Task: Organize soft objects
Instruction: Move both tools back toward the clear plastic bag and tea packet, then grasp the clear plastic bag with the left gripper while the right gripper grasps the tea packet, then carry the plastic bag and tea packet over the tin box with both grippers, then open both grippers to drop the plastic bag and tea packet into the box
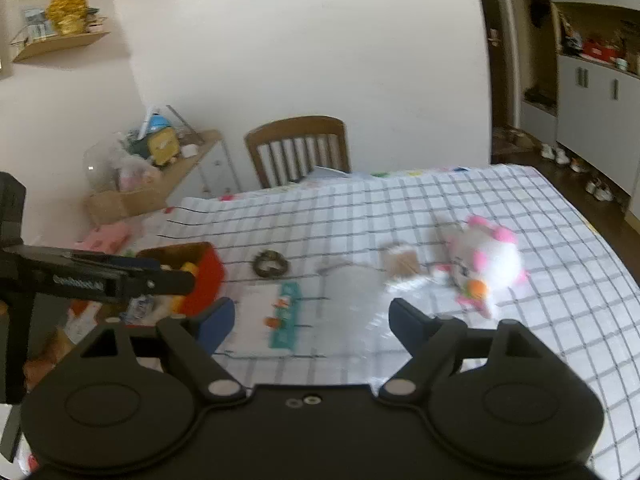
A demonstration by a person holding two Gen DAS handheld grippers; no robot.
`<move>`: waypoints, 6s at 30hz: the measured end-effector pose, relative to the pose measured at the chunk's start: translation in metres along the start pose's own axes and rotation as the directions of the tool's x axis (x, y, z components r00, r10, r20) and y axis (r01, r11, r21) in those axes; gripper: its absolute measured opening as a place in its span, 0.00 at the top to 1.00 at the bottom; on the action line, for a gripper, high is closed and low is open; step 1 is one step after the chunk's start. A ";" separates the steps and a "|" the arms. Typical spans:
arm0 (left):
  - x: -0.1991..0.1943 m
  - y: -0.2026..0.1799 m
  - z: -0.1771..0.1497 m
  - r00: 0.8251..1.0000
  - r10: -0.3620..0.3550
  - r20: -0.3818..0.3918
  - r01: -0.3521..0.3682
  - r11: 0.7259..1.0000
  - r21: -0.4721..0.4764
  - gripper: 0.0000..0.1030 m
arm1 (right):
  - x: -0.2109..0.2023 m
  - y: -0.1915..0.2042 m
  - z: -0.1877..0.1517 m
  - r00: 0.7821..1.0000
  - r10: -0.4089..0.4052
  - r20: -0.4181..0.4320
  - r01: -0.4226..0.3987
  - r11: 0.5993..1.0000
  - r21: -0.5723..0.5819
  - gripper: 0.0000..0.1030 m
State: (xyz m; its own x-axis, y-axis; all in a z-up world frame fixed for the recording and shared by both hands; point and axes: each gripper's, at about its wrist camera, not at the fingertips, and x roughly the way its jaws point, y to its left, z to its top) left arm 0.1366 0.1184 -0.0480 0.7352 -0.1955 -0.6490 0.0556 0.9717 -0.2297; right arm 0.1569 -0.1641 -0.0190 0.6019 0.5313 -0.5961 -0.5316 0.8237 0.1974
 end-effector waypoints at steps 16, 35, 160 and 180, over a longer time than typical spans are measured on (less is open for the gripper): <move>0.077 -0.055 -0.006 0.998 -0.065 -0.023 0.066 0.997 0.027 0.00 | 0.002 -0.085 -0.037 0.990 -0.110 -0.083 0.116 0.991 0.071 0.19; 0.175 -0.083 -0.035 0.982 0.074 -0.174 -0.029 0.969 0.246 0.01 | 0.062 -0.111 -0.061 0.964 -0.134 -0.230 0.133 0.991 -0.021 0.30; 0.006 0.199 -0.042 0.943 0.298 -0.149 -0.311 0.947 -0.075 0.95 | 0.216 0.220 0.010 0.927 0.156 -0.340 -0.286 0.880 -0.379 0.98; -0.001 0.193 -0.057 0.945 0.265 -0.191 -0.288 0.952 -0.104 0.54 | 0.200 0.212 0.009 0.921 0.188 -0.341 -0.312 0.880 -0.357 0.59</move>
State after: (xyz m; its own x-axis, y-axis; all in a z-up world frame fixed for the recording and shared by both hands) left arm 0.1081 0.2986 -0.1336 0.5810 0.0474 -0.8125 -0.2285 0.9676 -0.1070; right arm 0.1695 0.1189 -0.0896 0.2512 0.5771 -0.7771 -0.8689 0.4882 0.0817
